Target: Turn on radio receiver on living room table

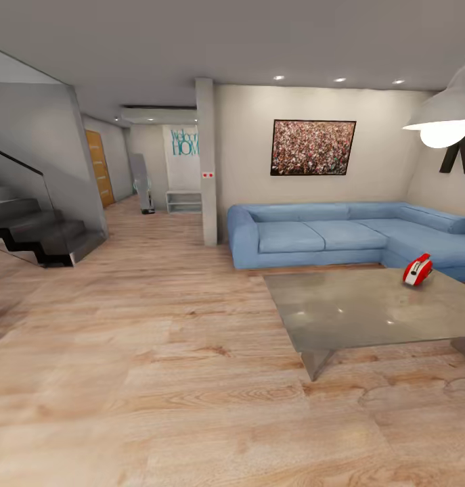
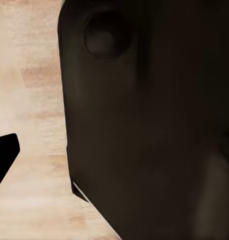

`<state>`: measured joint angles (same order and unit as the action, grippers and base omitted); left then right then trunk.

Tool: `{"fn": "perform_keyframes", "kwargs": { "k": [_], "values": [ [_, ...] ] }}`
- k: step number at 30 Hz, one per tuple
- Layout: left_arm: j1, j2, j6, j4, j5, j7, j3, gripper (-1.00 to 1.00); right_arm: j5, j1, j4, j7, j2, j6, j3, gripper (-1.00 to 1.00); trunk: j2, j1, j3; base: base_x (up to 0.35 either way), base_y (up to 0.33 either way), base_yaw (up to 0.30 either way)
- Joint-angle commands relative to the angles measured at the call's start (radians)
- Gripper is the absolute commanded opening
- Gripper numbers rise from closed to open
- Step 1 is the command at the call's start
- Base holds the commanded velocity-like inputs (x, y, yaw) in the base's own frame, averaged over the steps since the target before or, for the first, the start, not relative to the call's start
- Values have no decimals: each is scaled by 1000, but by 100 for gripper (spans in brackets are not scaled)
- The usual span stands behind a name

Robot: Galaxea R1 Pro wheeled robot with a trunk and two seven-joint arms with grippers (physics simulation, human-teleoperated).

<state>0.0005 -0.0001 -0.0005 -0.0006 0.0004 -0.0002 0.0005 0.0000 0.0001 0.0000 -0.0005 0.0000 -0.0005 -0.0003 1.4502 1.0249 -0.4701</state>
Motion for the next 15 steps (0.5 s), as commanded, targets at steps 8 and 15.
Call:
{"fn": "perform_keyframes", "kwargs": {
  "k": [8, 15],
  "values": [
    [24, -5, 10, -19, 5, 7, 6, 100, -1, -7, -1, -6, -1, -5, -3, 100, 0, 0, 0, 0, 0, 0],
    [24, -9, 13, -29, 4, 8, 5, 100, -4, -9, -2, -6, -3, -6, -4, 100, 0, 0, 0, 0, 0, 0]
  ]
}}
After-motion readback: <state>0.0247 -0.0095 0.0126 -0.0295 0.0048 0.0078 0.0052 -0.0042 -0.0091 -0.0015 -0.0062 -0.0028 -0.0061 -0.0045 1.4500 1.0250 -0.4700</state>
